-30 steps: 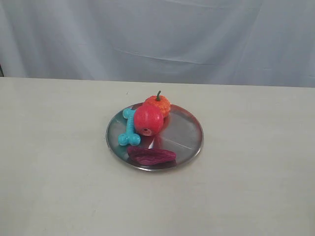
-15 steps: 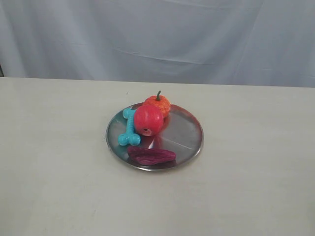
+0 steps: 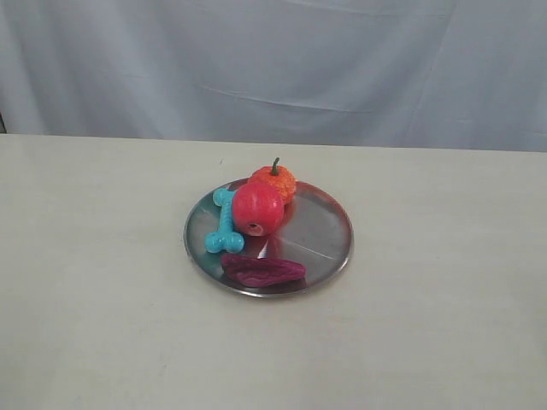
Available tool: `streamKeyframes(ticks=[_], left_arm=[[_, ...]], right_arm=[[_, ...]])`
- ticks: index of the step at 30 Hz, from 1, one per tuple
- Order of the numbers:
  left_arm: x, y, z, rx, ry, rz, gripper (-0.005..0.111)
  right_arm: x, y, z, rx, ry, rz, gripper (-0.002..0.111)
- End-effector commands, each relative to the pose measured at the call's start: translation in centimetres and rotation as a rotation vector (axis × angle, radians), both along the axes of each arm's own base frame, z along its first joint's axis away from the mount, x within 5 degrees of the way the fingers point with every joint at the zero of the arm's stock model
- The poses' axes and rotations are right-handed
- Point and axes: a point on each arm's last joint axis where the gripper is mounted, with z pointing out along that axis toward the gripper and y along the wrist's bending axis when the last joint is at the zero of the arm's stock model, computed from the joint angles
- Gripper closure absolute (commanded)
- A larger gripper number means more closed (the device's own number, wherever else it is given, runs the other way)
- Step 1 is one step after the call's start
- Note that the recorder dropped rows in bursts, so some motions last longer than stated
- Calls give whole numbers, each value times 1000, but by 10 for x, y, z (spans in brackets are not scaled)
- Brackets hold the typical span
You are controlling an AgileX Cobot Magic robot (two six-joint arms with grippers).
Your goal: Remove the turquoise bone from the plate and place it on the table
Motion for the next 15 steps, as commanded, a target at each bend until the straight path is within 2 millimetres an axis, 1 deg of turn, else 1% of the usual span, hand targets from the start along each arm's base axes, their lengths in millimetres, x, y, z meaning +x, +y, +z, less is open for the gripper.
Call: streamKeyframes(ticks=[1,12,15], left_arm=[[0,0,0,-3,-5,1,107],[0,0,0,-3,-5,1,107],[0,0,0,-3,-5,1,107]], right_arm=[[-2,1,9,-47,-97,4,109],[-3,1,11,-54,-118,4,109],[-4,2,14,-39,-155,8,109]])
